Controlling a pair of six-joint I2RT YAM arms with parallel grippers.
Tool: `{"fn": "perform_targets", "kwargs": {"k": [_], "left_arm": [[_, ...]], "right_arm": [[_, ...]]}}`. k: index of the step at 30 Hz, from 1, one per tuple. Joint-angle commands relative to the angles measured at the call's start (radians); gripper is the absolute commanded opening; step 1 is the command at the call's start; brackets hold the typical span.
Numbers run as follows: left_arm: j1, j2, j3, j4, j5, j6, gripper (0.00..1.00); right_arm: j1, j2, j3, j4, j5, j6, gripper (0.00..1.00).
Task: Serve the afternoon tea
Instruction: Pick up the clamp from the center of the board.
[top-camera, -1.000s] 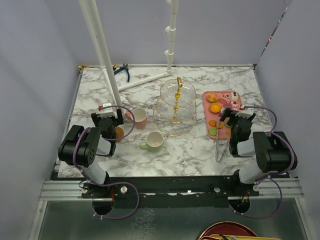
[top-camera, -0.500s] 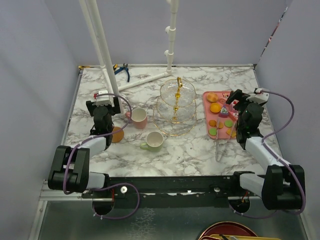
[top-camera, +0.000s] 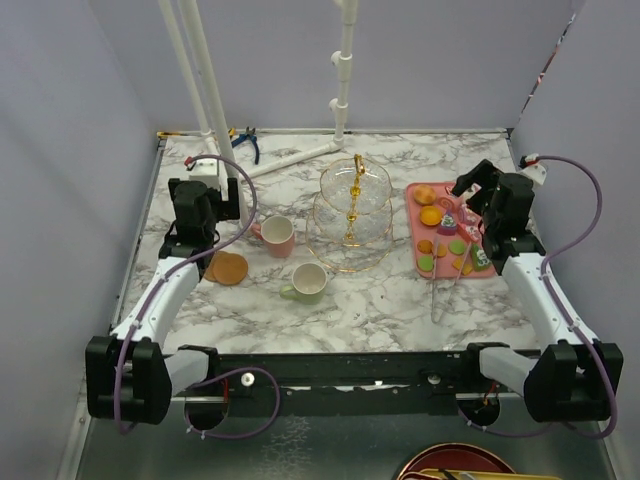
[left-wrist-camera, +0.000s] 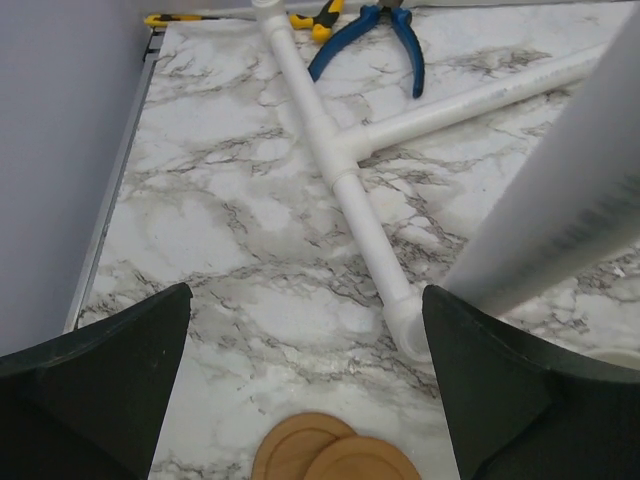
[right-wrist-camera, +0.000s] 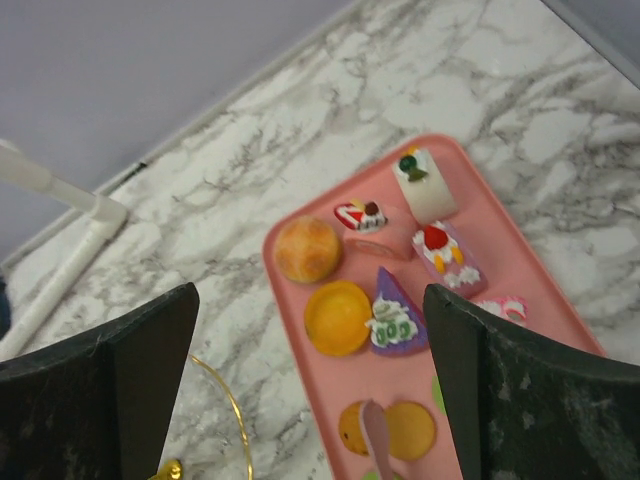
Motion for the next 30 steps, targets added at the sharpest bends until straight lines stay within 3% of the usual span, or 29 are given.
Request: {"fn": "perform_targets", "kwargs": {"k": [1,10,15,22,30], "left_arm": [[-0.003,-0.102,0.033,-0.280,0.114,0.017,0.99],[-0.004,-0.326,0.023,-0.594,0.310,0.128,0.99],[-0.004,-0.389,0.050,-0.697,0.380,0.232,0.99],[-0.004,-0.294,0.135,-0.735,0.457,0.235,0.99],[-0.027,-0.180,0.244,-0.755,0.503,0.236,0.99]], "right_arm": [[0.054,-0.050,-0.014,-0.208,0.071,0.000,0.98],[0.283,-0.055,-0.021,-0.430,0.285,0.027,0.91],[0.327,-0.017,-0.073,-0.496,0.310,0.097,0.82],[0.335,0.044,-0.116,-0.468,0.283,0.118,0.66],[0.346,0.126,-0.151,-0.427,0.257,0.141,0.57]]}}
